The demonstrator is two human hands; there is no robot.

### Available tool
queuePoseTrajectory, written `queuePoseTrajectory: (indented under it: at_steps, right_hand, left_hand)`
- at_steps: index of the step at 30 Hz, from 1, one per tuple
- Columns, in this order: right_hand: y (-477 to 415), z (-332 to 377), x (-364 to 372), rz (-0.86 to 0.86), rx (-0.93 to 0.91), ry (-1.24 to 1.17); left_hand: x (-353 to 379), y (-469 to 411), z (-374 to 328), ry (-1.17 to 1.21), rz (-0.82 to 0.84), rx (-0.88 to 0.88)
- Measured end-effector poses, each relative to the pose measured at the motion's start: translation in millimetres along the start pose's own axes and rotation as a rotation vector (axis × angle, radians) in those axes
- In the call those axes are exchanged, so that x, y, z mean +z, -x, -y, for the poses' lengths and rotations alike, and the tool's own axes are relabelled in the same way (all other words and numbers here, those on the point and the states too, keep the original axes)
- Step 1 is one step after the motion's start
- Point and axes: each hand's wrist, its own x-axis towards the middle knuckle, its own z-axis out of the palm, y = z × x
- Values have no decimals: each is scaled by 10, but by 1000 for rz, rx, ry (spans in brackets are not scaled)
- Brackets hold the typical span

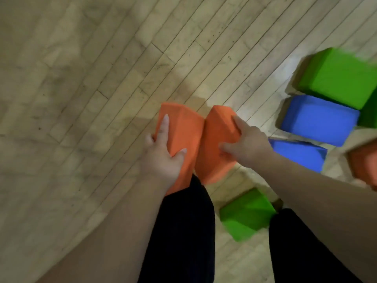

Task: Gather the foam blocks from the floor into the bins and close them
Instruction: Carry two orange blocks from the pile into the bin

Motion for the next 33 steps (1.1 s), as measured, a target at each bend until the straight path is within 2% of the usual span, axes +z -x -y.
queuePoseTrajectory:
  at_steps: [2, 6, 10, 16, 24, 33]
  right_hand:
    - [662, -73, -181, -41, 58, -3]
    - [1774, -70, -541, -142, 203, -25]
    - [2501, 66, -715, -267, 280, -213]
    - [3464, 58, -795, -382, 373, -499]
    - [4763, -651, -484, -557, 544, -818]
    - [6348, -1759, 655, -730, 766, -1070]
  left_hand:
    - [-305, 354, -209, -14, 38, 85]
    - [-949, 995, -529, -35, 91, 144]
    - [-1436, 1460, -718, -107, 87, 218]
    - [-1770, 2053, -1020, -172, 131, 304]
    - [-1448, 3052, -1626, -503, 215, 675]
    - [-414, 4693, -1718, -809, 284, 1157]
